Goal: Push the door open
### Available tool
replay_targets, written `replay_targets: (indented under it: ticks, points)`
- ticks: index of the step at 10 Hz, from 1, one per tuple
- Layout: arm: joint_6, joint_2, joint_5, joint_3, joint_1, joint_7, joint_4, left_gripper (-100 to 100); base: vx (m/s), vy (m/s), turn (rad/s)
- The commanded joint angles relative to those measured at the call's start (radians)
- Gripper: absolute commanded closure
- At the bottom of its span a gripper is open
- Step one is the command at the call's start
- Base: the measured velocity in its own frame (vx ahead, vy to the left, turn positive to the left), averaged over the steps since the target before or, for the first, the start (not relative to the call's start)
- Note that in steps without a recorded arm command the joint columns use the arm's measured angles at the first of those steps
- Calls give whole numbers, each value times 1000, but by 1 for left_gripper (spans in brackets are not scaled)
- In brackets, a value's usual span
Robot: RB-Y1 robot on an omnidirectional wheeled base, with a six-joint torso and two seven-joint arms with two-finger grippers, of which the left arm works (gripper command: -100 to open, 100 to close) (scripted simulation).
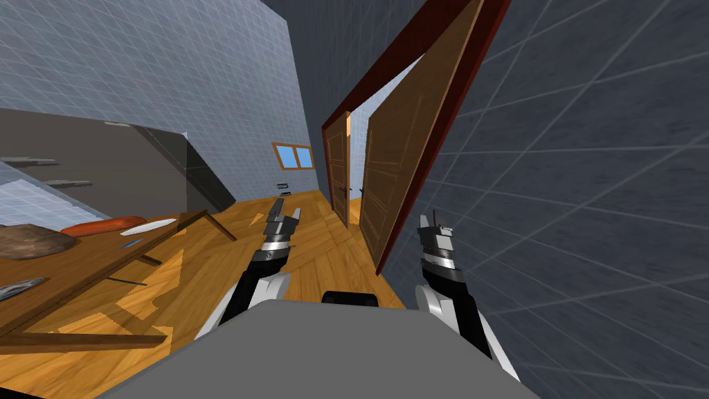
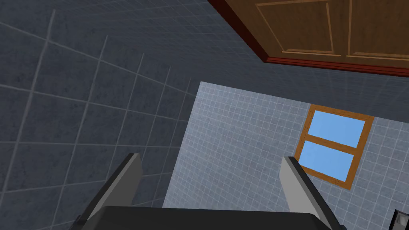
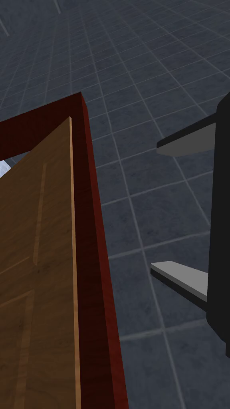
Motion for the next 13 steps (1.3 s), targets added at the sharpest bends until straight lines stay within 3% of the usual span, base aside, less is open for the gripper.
replay_targets:
  ticks: [1,6,13]
  points:
    - [-2,6,-3,-10,-17,6,28,-100,29,-28,-37]
    - [-8,21,-10,-39,-69,25,108,-100,147,82,-25]
    - [-19,41,-25,-92,-164,60,260,-100,130,80,-31]
